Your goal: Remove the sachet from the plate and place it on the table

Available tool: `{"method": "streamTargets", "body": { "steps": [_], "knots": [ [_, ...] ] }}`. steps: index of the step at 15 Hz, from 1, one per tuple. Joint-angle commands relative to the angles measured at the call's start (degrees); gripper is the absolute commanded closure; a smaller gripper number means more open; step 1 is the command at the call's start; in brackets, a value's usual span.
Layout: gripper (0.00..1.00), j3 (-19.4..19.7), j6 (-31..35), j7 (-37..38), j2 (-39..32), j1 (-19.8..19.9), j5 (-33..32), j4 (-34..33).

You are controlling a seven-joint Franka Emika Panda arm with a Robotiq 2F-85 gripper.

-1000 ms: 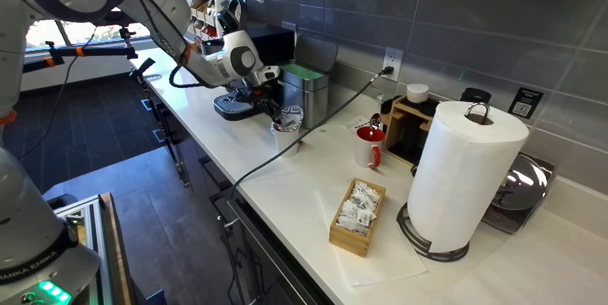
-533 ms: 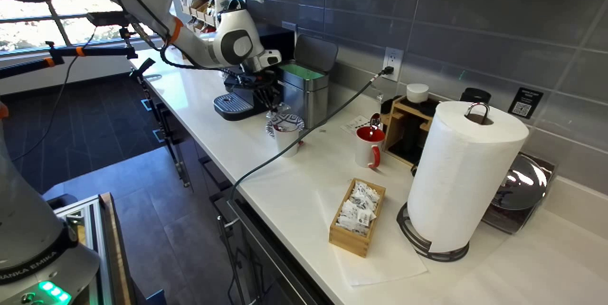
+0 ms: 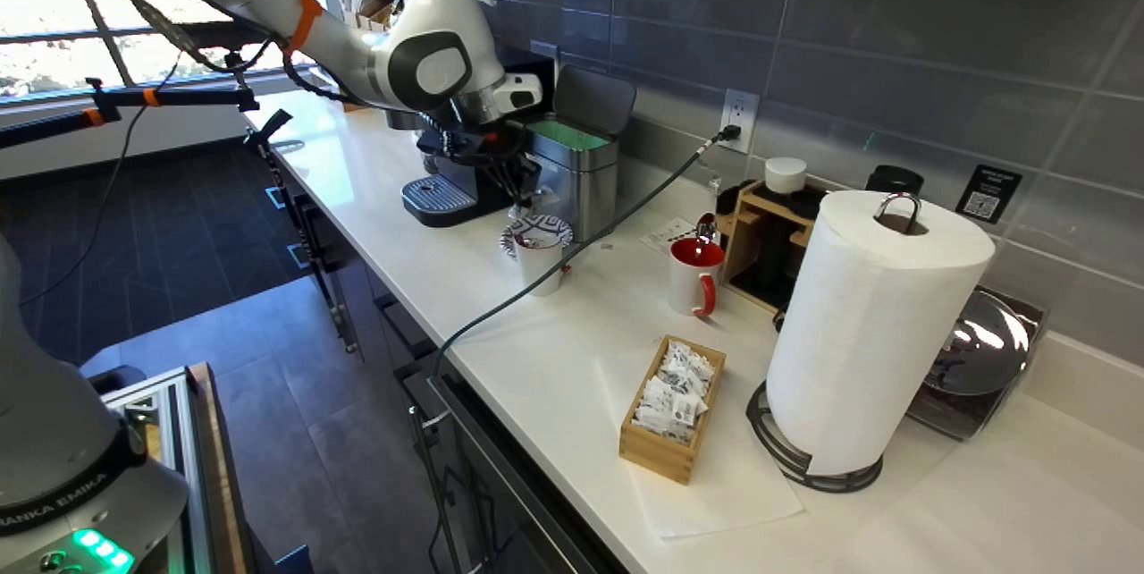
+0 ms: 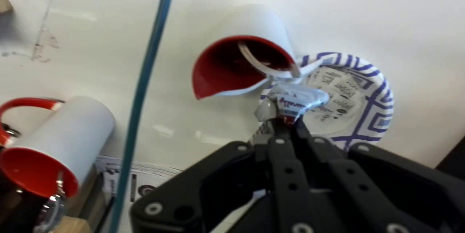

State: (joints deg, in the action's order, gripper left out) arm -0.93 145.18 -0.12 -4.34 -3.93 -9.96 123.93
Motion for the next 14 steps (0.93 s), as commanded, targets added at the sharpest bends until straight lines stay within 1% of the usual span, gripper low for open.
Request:
{"method": "streamTargets", "body": {
  "steps": [1,3,5,7,9,10,12,14],
  "knots": [
    [0.98,3.17,1.44,10.1,3.01,2.66,-7.15,4.44],
    [0.98,5.15,1.89,17.21,1.84,4.19,-14.14,4.22],
    [0.98,7.21,0.93,23.78,-0.34,5.84,-19.55,3.07],
    [0.98,9.4,-0.41,29.06,-2.94,7.14,-23.03,1.29],
    [0.98,11.37,-1.76,32.81,-6.17,7.79,-24.29,-0.91],
    [0.98,12.01,-1.91,32.26,-7.61,8.07,-23.36,-1.71],
    [0.98,12.71,-0.09,29.36,-10.46,8.56,-20.79,-3.15],
    [0.98,11.82,3.74,24.5,-11.94,9.16,-16.47,-3.21]
  ]
}}
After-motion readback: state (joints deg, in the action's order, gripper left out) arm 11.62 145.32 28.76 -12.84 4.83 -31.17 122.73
